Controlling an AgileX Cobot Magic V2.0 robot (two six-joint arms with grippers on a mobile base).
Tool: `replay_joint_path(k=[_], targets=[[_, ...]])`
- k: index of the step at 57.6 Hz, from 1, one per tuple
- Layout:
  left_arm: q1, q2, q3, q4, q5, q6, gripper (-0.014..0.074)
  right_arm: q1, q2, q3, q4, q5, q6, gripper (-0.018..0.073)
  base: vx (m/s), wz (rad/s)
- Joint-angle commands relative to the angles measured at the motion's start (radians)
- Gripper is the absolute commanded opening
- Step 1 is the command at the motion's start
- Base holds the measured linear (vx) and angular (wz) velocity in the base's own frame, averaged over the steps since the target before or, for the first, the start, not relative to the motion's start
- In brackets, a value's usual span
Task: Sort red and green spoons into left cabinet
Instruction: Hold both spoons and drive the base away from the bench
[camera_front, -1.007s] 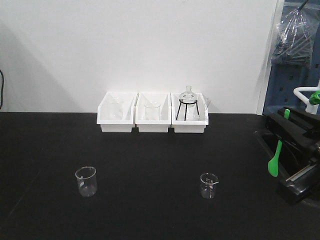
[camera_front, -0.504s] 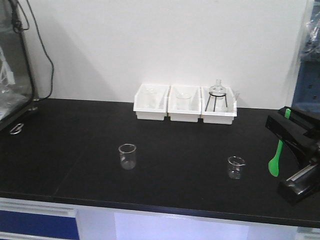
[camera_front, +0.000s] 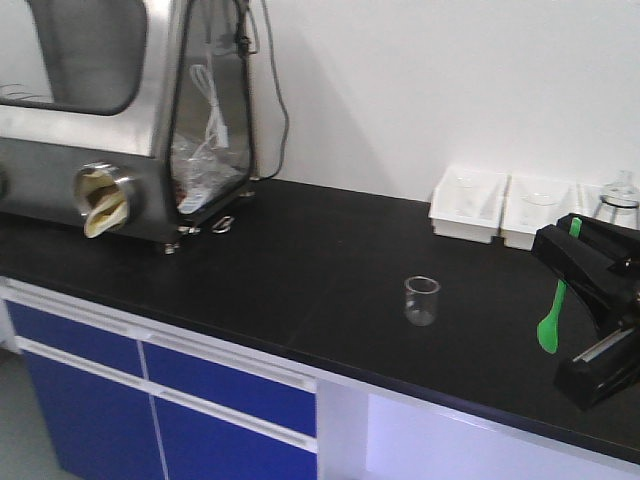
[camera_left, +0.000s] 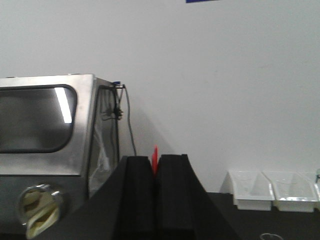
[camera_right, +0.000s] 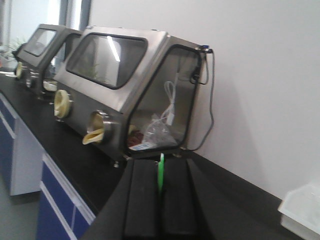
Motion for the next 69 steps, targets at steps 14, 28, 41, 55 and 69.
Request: replay_joint_path(k=[14,28,41,55,69], targets=[[-0.008,-0.009,-0.03,-0.002,-0.073,-0.006,0.0111,0.0,-0.012,-0.03,0.021,-0.039,0.005,-0.0009,-0.06,0.7],[-0.008,-0.009,-0.03,-0.002,-0.073,-0.006,0.0111,0.0,-0.012,-0.03,0.021,-0.039,0.005,-0.0009,0.0,0.62],[-0.008,-0.009,-0.03,-0.002,-0.073,-0.006,0.0111,0.0,-0.012,-0.03,0.021,-0.039,0.005,-0.0009,0.08,0.56],[-0.008,-0.009,-0.03,-0.002,-0.073,-0.006,0.0111,0.0,-0.012,-0.03,0.021,-0.039,0.005,-0.0009,0.12,0.53],[-0.008,-0.009,-0.03,-0.002,-0.073,-0.006,0.0111,0.0,-0.012,-0.03,0.021,-0.039,0.005,-0.0009,0.14,0.52]])
